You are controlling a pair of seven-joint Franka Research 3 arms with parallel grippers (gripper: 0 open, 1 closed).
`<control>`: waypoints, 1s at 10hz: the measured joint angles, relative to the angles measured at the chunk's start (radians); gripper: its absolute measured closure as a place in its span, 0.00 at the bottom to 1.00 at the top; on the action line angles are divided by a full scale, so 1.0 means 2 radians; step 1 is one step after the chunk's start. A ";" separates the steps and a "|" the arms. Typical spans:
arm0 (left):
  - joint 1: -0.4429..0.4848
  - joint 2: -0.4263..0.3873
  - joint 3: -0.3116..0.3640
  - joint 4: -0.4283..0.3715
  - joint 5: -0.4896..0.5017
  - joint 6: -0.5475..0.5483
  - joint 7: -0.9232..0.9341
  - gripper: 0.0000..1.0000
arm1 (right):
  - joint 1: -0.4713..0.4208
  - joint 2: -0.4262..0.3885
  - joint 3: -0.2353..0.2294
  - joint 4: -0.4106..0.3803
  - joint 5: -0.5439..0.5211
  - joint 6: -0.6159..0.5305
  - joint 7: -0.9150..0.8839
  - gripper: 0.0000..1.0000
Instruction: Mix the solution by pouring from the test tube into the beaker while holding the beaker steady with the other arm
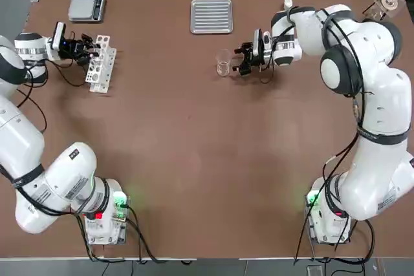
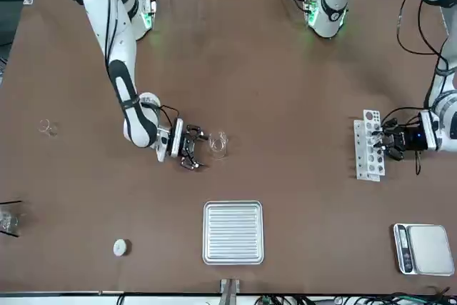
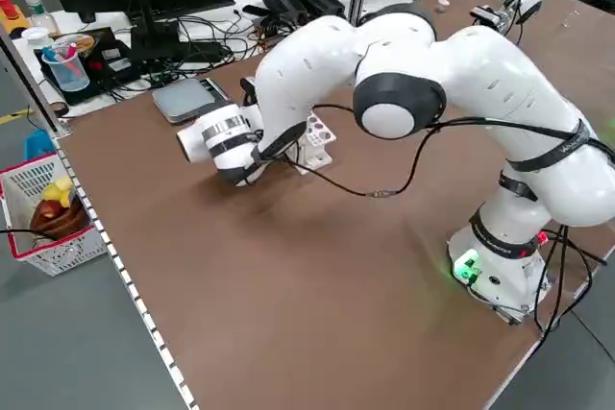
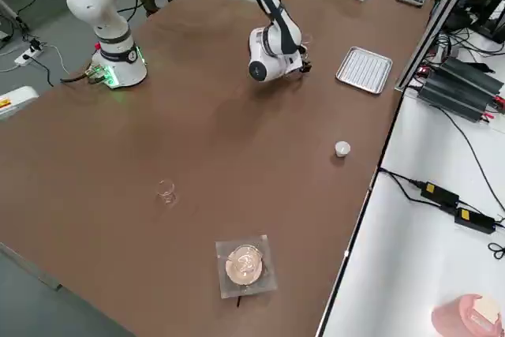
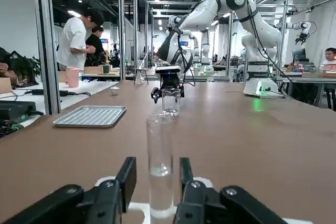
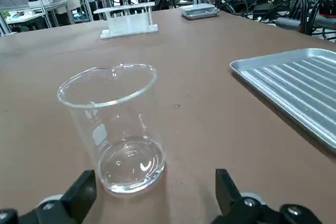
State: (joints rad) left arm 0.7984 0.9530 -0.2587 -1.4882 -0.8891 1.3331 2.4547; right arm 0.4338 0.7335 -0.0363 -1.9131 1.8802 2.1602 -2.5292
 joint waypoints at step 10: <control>0.001 0.000 0.001 -0.002 0.000 -0.001 -0.004 0.79 | 0.019 0.003 0.000 0.004 0.003 0.011 -0.004 0.00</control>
State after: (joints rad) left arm 0.7997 0.9536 -0.2571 -1.4931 -0.8896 1.3317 2.4457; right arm 0.4716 0.7401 -0.0359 -1.9059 1.8857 2.1816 -2.5364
